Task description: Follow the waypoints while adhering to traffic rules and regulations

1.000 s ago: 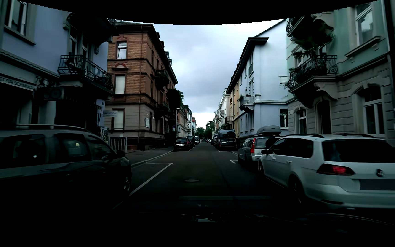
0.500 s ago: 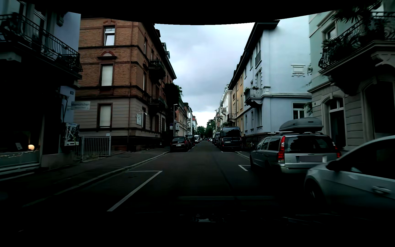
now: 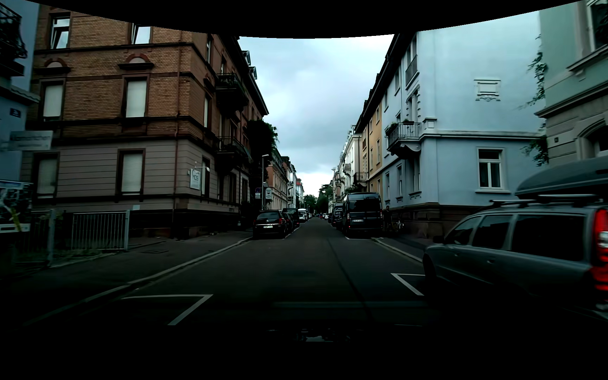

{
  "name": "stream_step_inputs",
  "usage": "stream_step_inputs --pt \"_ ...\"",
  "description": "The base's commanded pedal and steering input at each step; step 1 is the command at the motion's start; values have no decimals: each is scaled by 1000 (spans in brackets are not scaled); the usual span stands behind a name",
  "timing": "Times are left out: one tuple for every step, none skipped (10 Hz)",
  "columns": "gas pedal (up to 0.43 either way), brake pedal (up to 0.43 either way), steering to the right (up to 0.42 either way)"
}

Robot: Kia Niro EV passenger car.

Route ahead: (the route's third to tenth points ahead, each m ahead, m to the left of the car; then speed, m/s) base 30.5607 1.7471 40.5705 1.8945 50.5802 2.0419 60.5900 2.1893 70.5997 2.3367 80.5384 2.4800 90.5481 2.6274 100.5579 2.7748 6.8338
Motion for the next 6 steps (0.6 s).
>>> stream_step_inputs --pt "118 0 -3" --pt "118 0 -3" --pt "118 0 -3" --pt "110 0 -3" --pt "87 0 -3" --pt "87 0 -2"
